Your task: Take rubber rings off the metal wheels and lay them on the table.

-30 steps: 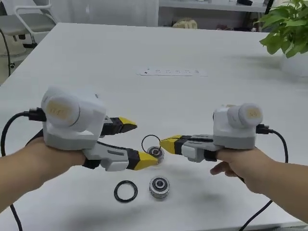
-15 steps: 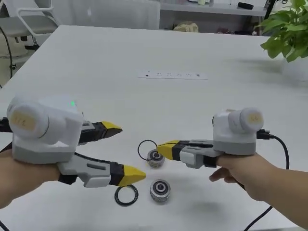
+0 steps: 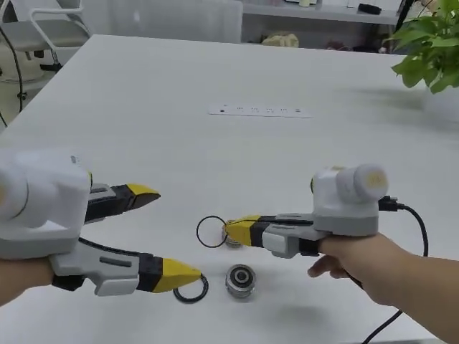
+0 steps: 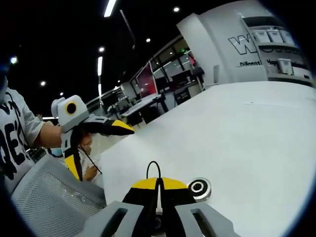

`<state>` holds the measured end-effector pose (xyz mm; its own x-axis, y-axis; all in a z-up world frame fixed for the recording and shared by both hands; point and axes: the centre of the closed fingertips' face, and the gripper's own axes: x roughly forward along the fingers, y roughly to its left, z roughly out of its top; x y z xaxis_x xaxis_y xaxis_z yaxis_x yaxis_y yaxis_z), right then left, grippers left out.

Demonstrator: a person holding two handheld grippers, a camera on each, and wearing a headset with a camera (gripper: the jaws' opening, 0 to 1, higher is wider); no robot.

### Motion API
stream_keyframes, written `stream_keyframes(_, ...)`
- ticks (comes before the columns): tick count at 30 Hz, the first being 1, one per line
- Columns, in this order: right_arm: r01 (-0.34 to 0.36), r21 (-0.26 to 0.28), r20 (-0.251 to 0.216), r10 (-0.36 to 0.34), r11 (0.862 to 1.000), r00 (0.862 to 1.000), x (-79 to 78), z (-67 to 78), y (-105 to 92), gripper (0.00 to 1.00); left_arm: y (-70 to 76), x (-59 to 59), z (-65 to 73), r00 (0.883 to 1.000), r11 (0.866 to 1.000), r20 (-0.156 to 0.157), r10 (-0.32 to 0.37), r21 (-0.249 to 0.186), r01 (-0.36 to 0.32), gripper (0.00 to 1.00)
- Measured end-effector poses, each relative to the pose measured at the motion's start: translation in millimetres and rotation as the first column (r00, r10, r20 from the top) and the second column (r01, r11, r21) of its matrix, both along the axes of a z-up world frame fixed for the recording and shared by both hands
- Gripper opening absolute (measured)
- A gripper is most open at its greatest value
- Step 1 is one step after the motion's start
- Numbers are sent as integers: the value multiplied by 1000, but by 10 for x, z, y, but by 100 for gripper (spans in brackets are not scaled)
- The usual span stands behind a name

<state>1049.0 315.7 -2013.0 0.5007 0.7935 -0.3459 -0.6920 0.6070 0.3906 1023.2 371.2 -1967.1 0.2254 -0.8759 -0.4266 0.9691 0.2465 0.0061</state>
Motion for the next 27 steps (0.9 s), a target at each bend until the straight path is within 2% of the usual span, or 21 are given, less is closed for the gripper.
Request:
stream_keyframes(7,-49,-14,-24,49,999,999,-112,-83,123,0,101,-48,-34,1000,1000,-8,19,3,-19,79)
stream_keyframes(17,-112,-29,-81,110,993,991,-278,-223,261,0,197,-84,-85,999,999,-11,37,13,-37,80)
stream_keyframes(27,-159,-46,-104,153,986,983,-370,-293,351,0,241,-125,-116,999,999,-9,45,21,-44,79)
